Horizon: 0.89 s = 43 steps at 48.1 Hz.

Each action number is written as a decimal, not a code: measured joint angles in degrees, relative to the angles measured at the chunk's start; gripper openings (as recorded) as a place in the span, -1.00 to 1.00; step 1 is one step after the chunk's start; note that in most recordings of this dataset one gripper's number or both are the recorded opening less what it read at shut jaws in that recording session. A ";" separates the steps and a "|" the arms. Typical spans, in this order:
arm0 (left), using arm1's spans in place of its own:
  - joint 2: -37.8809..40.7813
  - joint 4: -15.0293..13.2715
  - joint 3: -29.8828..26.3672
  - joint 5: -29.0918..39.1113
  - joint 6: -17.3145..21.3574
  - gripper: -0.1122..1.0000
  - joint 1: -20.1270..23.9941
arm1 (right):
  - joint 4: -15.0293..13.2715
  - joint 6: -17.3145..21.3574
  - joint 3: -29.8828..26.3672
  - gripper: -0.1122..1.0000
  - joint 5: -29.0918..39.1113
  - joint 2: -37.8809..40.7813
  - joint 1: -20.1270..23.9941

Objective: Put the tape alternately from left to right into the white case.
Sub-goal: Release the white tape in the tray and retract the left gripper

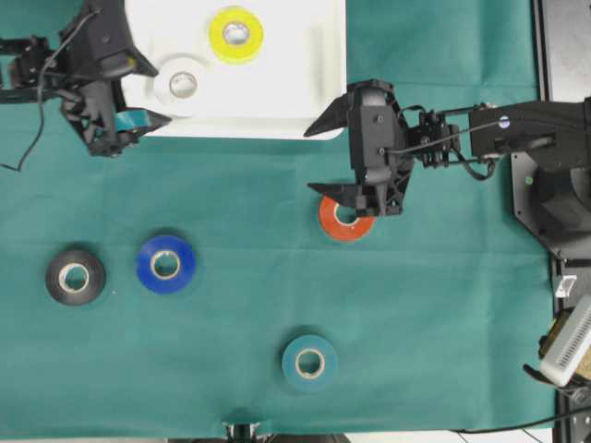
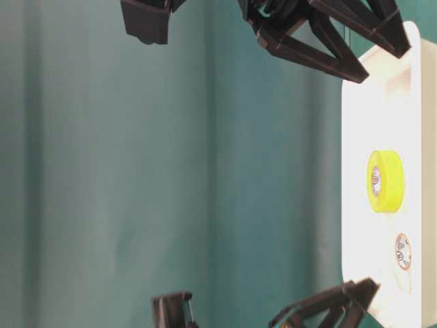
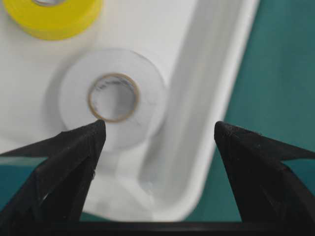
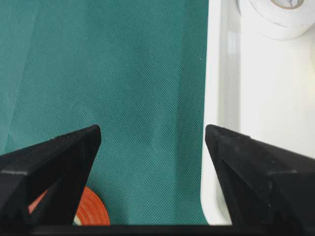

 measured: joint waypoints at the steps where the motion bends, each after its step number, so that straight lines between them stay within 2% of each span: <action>1: -0.53 0.00 0.44 0.00 0.00 0.97 -0.35 | -0.09 0.00 0.00 0.54 0.00 0.00 -0.09; 19: -5.27 0.00 3.87 0.09 0.09 0.97 -5.62 | -0.09 0.00 0.00 0.54 0.00 0.00 0.00; 33: -5.54 -0.09 3.96 0.09 0.09 0.97 -10.72 | -0.09 -0.09 0.00 0.54 0.00 0.00 0.00; 43: -5.62 -0.09 4.04 0.00 0.09 0.97 -12.48 | 0.00 0.00 0.00 0.54 0.00 0.00 -0.09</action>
